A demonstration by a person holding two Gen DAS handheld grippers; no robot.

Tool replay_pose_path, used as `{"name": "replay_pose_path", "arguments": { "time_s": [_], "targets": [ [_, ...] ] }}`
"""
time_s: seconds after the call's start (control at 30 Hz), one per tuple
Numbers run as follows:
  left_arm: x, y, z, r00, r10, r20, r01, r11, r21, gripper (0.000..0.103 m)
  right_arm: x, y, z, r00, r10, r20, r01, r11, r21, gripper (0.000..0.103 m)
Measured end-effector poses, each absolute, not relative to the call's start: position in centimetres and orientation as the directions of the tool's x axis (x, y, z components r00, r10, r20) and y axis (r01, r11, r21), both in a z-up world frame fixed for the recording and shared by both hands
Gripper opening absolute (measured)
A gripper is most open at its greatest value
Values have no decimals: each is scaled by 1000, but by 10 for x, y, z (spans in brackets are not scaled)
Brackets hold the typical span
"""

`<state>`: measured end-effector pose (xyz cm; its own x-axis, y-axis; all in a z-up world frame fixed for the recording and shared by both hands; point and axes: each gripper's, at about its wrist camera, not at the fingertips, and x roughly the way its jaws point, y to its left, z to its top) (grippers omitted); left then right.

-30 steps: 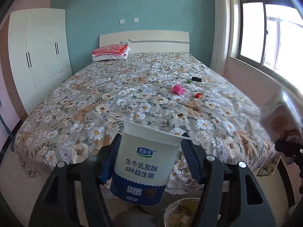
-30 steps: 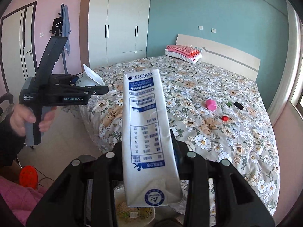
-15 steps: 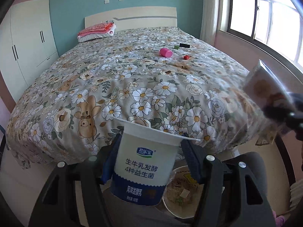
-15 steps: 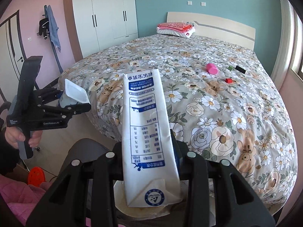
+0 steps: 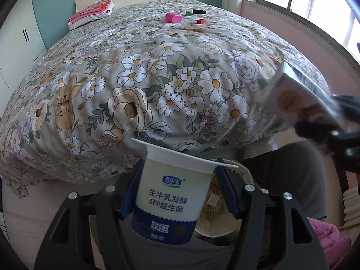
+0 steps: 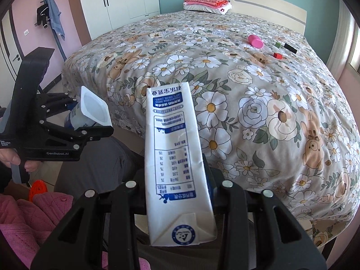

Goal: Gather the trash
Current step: 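Lift and carry the yogurt cup and milk carton in both tools to the bin, then open both tools to drop the yogurt cup and milk carton into the bin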

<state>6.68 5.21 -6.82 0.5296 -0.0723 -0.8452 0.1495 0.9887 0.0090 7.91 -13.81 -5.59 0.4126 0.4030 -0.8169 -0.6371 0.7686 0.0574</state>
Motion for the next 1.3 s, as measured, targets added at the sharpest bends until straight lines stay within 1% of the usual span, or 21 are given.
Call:
{"name": "replay_pose_path", "arguments": {
  "time_s": [0.17, 0.4, 0.73, 0.87, 1.07, 1.3],
  "targets": [
    [72, 48, -95, 457, -94, -884, 162, 987, -22, 65, 75, -132, -87, 362, 375, -853, -646, 761, 61, 36],
    [79, 45, -131, 376, -94, -922, 165, 986, -33, 65, 72, -126, -125, 278, 361, -890, -654, 750, 100, 36],
    [92, 36, -175, 276, -92, -957, 166, 985, -47, 65, 78, -121, -181, 160, 318, -935, -643, 752, 146, 37],
    [96, 29, -198, 217, -95, -972, 172, 983, -58, 65, 78, -117, -206, 119, 275, -954, -648, 750, 136, 36],
    [103, 18, -235, 132, -96, -987, 168, 983, -73, 65, 82, -112, -242, 20, 240, -970, -626, 760, 176, 37],
    [117, 16, -274, 17, -147, -989, 113, 983, -144, 65, 84, -108, -289, -101, 155, -983, -585, 789, 185, 37]
  ]
}}
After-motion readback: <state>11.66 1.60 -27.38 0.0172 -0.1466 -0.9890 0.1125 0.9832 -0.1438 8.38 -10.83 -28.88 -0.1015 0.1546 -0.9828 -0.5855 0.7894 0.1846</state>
